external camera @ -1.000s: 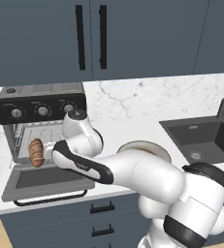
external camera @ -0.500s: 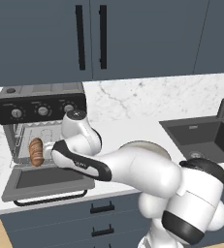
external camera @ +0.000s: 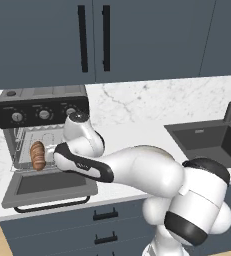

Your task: Pick up the kebab skewer and baguette bread, and place them inside the toaster oven. Close the toaster oven door and start by setting the timer.

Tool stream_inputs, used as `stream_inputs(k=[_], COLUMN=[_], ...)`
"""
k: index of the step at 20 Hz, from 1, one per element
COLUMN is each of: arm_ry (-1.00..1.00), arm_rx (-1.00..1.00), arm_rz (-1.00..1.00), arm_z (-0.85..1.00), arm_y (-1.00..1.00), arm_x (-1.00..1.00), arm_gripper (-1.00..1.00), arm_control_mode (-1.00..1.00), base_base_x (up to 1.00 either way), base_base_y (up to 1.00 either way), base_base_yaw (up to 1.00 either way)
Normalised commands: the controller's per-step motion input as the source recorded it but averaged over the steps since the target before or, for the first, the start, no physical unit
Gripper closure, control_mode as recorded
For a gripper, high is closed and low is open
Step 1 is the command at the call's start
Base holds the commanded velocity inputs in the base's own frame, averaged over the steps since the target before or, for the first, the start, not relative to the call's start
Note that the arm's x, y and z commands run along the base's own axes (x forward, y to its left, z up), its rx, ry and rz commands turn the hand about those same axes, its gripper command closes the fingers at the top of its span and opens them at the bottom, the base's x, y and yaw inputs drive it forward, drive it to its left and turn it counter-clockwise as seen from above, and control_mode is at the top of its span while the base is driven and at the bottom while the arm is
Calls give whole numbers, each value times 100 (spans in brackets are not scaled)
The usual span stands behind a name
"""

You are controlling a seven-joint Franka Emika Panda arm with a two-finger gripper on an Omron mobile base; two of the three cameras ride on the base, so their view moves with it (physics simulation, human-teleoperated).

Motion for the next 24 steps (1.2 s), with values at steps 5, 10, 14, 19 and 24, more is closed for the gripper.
stream_inputs(k=[5, 10, 14, 19, 24], arm_ry=[0, 0, -1, 0, 7], arm_rx=[-5, -1, 0, 0, 0], arm_rz=[0, 0, 0, 0, -10], arm_z=[-14, 1, 28, 30, -15], arm_y=[0, 0, 0, 0, 16], arm_x=[5, -11, 0, -64, -84], arm_gripper=[-100, -100, -100, -100, -100], arm_control_mode=[-100, -100, -100, -100, -100], base_base_x=[0, 0, 0, 0, 0], base_base_y=[0, 0, 0, 0, 0], base_base_yaw=[0, 0, 0, 0, 0])
